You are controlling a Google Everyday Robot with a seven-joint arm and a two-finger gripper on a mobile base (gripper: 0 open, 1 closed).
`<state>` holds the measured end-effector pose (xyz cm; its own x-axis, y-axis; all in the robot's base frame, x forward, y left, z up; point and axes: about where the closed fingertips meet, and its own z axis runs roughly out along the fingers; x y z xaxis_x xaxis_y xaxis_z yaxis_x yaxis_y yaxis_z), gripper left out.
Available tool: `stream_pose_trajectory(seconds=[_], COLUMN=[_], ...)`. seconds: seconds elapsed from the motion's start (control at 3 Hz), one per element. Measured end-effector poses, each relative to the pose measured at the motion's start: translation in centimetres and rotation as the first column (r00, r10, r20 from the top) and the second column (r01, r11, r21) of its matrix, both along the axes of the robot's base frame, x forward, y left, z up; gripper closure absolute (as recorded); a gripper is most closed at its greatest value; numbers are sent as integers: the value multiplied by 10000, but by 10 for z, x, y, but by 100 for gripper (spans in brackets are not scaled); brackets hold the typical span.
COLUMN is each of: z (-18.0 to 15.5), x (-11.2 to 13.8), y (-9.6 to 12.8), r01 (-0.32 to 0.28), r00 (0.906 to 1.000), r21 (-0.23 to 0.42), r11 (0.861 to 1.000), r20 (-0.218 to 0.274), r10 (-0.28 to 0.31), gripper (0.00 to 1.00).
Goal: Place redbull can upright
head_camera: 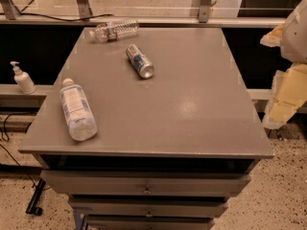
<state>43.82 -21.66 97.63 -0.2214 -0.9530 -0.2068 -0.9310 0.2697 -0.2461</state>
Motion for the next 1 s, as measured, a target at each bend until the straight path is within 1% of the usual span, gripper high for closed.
stream_pose_trajectory(seconds=[0.33, 0.67, 1.0], z=[0, 11, 28], x=[0, 29, 96], y=[0, 4, 20], r01=[0, 709, 1818], r00=[10000, 9959, 9712], r21=[0, 384, 1160], r11=[10000, 9967, 9765], r20=[2, 528, 1340], r10=[0, -728, -1968], gripper=[0, 0, 0])
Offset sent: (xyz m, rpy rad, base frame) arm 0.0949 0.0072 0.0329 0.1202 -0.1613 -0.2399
